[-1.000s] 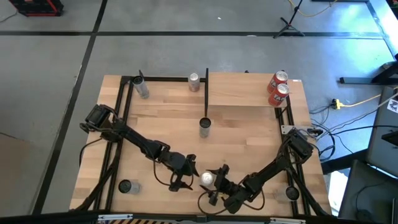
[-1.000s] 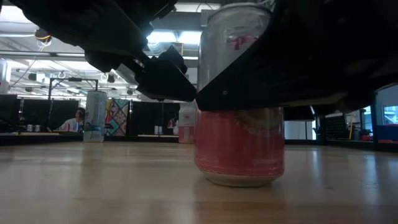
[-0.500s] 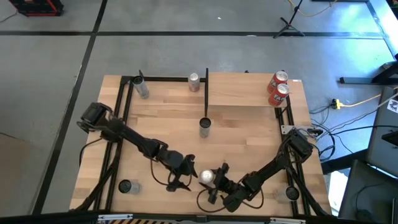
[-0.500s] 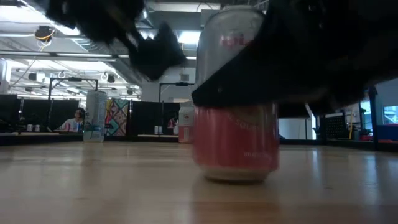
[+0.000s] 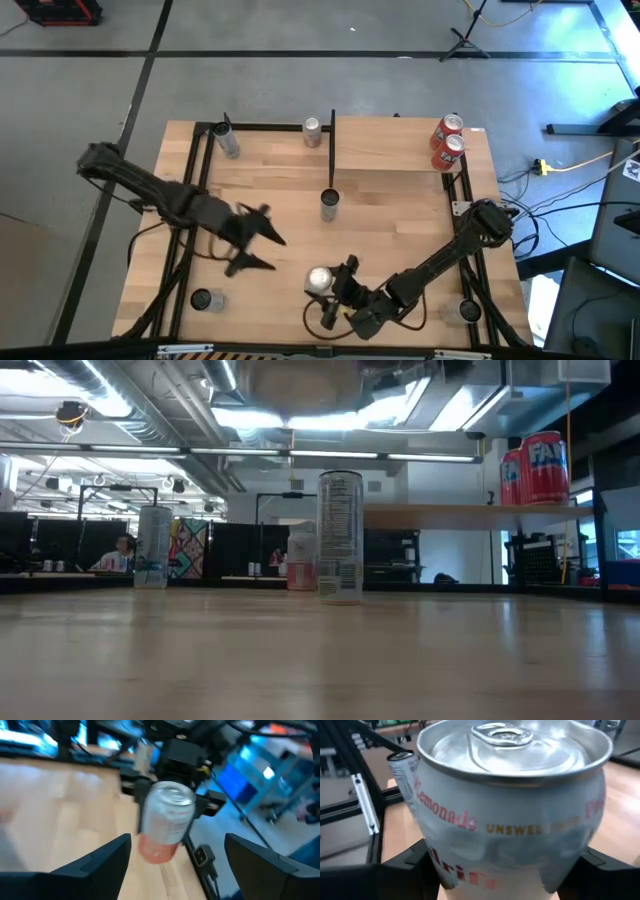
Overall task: Place canned beverage on shelf
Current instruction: Put the bottom orange soda can on the shelf
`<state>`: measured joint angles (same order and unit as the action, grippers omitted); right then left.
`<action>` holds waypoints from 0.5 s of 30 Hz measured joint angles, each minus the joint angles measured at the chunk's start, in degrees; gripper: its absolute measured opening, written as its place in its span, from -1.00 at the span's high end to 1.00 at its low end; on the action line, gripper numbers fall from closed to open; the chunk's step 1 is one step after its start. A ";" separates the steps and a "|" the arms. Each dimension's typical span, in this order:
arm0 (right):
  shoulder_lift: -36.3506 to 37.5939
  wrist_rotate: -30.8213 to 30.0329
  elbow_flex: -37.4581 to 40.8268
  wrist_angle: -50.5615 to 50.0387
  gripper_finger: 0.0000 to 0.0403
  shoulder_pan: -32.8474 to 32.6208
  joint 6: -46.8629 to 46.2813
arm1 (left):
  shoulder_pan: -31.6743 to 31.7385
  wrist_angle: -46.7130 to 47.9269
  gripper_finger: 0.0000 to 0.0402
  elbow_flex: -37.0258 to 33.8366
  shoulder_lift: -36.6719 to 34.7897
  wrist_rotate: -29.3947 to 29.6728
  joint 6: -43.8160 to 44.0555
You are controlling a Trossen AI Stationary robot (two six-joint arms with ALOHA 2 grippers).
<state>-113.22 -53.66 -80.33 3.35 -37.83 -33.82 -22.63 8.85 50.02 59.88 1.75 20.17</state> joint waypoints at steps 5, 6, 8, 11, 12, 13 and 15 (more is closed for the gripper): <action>4.53 1.58 -6.68 -14.66 -0.33 1.64 1.48 | 0.52 4.54 -0.54 0.02 -7.86 5.06 0.05; 5.72 2.46 -7.71 -17.13 -0.33 2.29 1.49 | 0.66 5.64 -0.54 0.02 -9.00 5.97 0.04; 8.12 4.28 -9.17 -22.74 -0.33 3.53 1.53 | 0.80 6.27 -0.54 0.02 -10.86 6.88 0.06; 11.55 5.71 -9.73 -28.77 -0.33 5.42 1.72 | 1.21 7.48 -0.54 0.02 -12.90 7.64 0.06; 12.61 5.69 -9.67 -30.97 -0.33 6.04 2.23 | 1.22 8.15 -0.54 0.02 -13.38 8.28 0.07; 13.61 5.71 -9.67 -32.50 -0.33 6.67 2.58 | 1.24 9.05 -0.54 0.01 -13.77 9.01 0.17; 15.87 5.75 -9.67 -35.12 -0.33 7.57 2.81 | 1.27 9.29 -0.54 0.02 -14.17 10.71 0.26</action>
<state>-97.35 -47.91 -90.00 -31.77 -30.26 -31.02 -21.37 18.14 50.04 45.71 12.46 20.43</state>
